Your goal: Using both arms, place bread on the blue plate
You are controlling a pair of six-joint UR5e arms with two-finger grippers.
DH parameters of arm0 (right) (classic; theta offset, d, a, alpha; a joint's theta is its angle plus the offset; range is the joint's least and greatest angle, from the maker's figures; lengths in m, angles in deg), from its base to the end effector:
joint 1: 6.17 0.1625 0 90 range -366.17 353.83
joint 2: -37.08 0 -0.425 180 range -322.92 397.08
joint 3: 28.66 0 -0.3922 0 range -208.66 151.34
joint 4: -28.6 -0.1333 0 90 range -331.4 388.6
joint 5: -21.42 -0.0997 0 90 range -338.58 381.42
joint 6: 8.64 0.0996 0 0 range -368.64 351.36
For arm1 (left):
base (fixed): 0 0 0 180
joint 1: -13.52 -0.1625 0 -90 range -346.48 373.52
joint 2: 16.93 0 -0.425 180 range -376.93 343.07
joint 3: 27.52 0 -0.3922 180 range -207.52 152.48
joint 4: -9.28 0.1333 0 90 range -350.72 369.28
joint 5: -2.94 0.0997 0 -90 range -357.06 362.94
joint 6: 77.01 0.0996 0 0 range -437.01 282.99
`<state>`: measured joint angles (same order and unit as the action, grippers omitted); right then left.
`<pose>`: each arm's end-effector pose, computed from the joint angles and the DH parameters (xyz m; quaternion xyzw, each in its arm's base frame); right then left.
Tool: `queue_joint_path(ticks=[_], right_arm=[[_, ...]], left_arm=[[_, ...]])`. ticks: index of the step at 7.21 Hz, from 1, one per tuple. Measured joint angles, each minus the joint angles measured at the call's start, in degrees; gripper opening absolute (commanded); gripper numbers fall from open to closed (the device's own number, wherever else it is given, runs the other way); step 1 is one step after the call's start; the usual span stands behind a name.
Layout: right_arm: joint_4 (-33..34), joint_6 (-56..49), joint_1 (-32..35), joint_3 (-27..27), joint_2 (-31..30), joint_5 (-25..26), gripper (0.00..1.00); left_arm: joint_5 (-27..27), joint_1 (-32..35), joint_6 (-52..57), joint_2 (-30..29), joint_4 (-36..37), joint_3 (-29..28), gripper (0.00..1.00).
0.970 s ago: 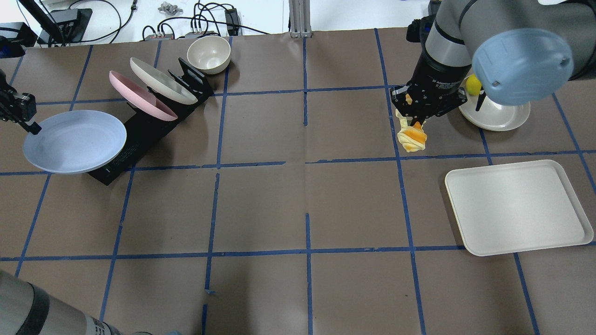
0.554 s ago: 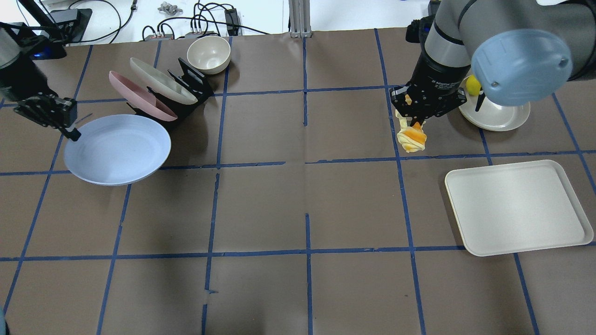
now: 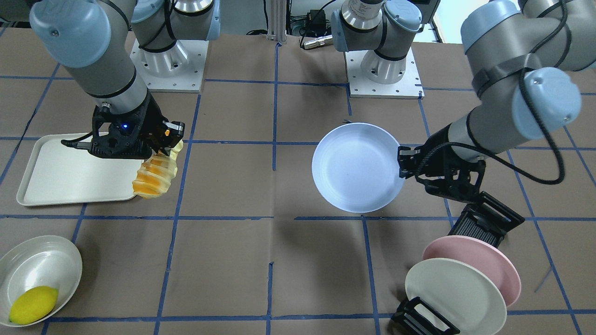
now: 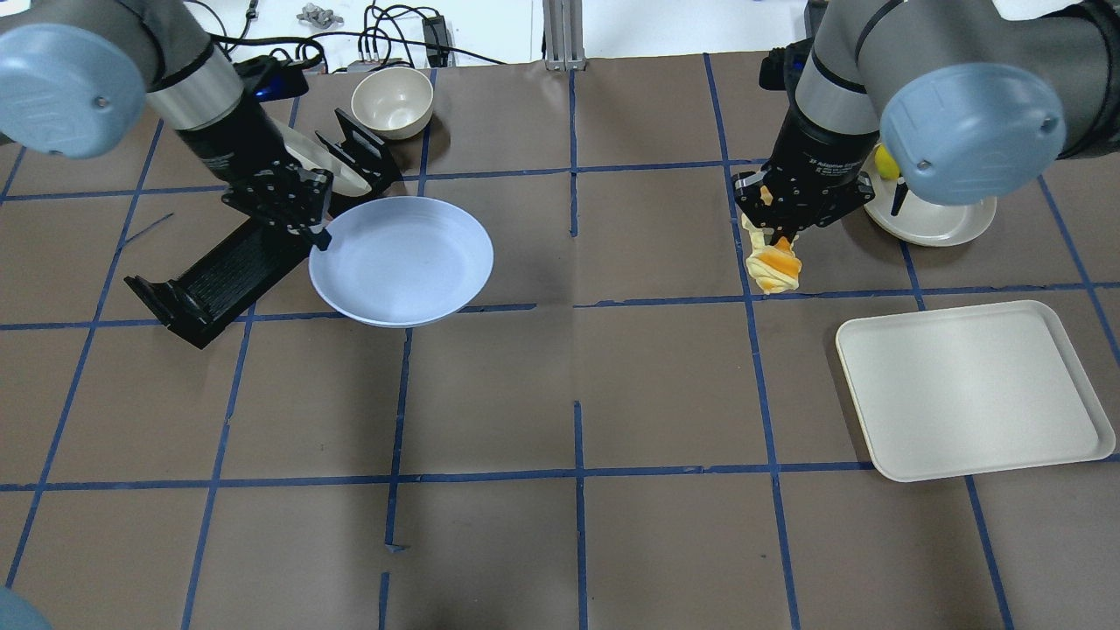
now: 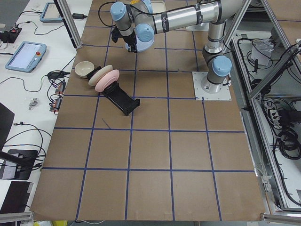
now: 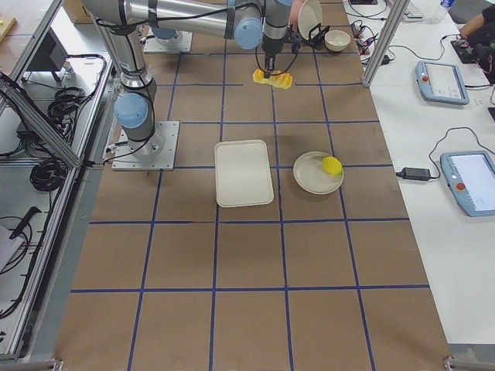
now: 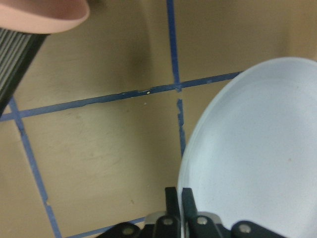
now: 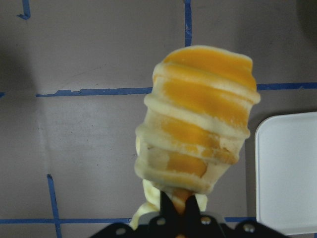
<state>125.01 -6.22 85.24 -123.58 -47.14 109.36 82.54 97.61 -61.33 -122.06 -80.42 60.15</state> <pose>0.1496 -0.5166 0.4058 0.0095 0.9991 0.0380 0.0167 -0.0918 -0.5821 0.3687 -0.0745 -0.9872 -0.0896 0.1088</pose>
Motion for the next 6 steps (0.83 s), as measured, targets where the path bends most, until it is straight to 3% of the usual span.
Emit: queue_joint_path(ticks=[4,6], right_arm=[[0.0,0.0,0.0,-0.3,0.1,0.0,0.15],[0.1,0.4,0.1,-0.3,-0.2,-0.2,0.15]], left_arm=[[-3.2,10.2,-5.3,-10.7,18.1,0.1,0.11],[-3.2,13.1,-7.0,-13.5,23.2,1.2,0.12]])
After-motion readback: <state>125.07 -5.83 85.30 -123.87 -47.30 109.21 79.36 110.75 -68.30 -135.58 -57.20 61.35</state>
